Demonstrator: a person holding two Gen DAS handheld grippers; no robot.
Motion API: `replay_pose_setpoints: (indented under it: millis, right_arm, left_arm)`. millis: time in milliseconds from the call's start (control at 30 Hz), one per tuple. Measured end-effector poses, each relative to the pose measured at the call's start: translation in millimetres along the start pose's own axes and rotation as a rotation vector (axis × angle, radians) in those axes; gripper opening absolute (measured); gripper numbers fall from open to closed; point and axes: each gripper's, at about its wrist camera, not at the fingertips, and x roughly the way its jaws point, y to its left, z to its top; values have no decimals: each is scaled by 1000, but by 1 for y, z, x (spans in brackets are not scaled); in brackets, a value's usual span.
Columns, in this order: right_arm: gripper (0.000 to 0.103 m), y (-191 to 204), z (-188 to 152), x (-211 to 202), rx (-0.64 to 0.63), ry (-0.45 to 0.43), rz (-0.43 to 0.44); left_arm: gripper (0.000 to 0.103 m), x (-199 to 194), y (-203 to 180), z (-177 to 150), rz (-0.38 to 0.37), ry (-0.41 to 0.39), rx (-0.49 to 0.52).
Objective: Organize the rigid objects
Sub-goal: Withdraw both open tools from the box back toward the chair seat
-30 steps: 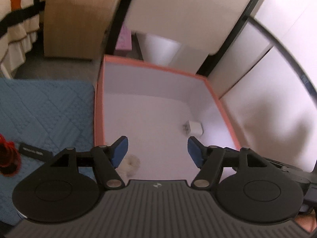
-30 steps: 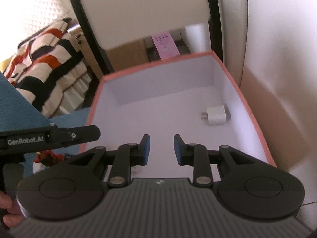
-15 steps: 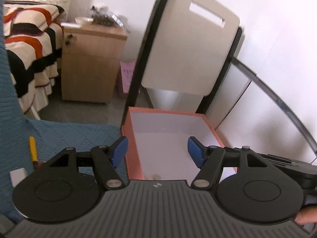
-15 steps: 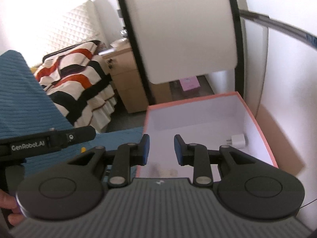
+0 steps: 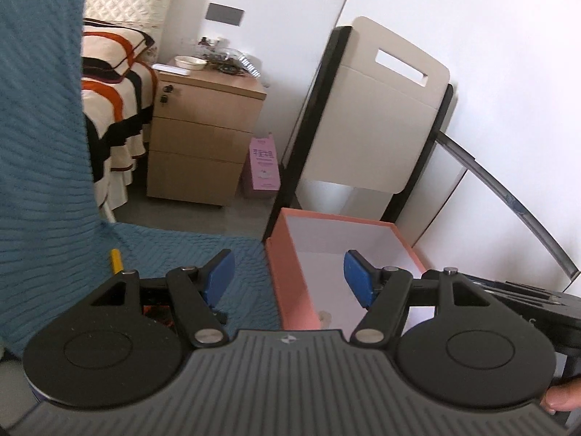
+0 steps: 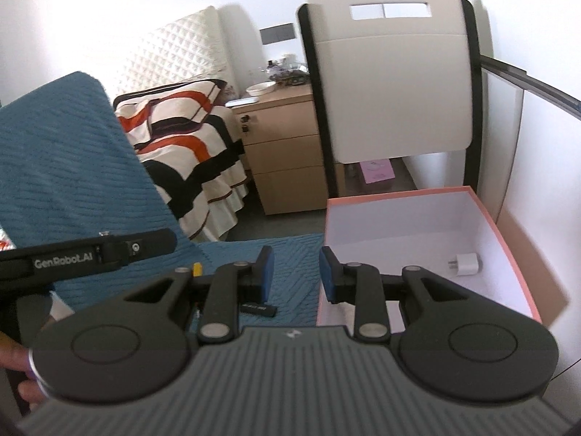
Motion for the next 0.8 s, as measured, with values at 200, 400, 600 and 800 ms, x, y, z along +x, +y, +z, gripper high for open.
replay_pose_setpoints:
  millis: [200, 400, 600, 800]
  right_arm:
    - [31, 29, -19, -8, -28, 17, 21]
    - [31, 54, -43, -11, -51, 50, 41]
    - [31, 75, -67, -12, -62, 77, 66]
    - [31, 90, -89, -15, -77, 103, 74]
  left_arm:
    - [72, -27, 24, -19, 24, -11, -17]
    - [72, -47, 48, -41, 48, -3, -44]
    - [72, -62, 70, -64, 68, 5, -63]
    - [72, -71, 85, -87, 89, 30, -67]
